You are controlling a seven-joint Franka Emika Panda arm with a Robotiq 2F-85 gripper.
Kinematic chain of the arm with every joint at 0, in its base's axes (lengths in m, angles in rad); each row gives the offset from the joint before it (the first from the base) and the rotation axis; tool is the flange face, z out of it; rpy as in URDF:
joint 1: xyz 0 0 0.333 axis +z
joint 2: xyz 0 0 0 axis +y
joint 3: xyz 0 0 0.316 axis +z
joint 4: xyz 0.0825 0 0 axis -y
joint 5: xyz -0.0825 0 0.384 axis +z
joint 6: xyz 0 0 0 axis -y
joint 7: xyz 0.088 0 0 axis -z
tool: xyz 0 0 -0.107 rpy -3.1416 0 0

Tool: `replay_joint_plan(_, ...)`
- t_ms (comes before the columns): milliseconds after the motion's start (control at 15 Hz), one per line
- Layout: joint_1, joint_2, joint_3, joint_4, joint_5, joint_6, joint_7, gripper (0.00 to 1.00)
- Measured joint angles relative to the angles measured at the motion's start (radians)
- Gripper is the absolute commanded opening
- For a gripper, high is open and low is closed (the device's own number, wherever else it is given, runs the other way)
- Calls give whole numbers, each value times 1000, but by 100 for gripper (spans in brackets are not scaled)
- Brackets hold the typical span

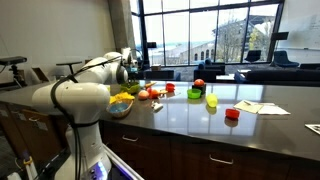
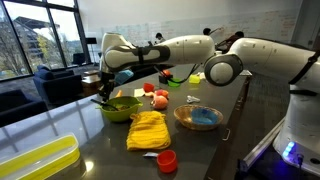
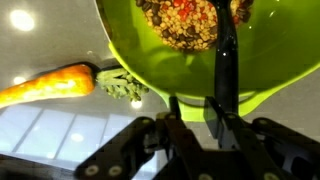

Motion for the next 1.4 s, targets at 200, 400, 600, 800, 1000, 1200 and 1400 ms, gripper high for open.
replay_joint_plan(200,0,0,3,-2,1,9,0,51)
replay_joint_plan(400,2,0,16,-3,3,9,-8,70)
replay_joint_plan(600,8,1,36,-4,9,6,-41,88)
replay_joint_plan(800,26,1,47,-4,10,-16,-87,94)
replay_joint_plan(1000,53,-1,45,-2,3,-47,-122,94)
replay_joint_plan(1200,73,-9,36,0,-6,-65,-139,93)
replay_joint_plan(1400,81,-25,22,0,-8,-70,-145,93)
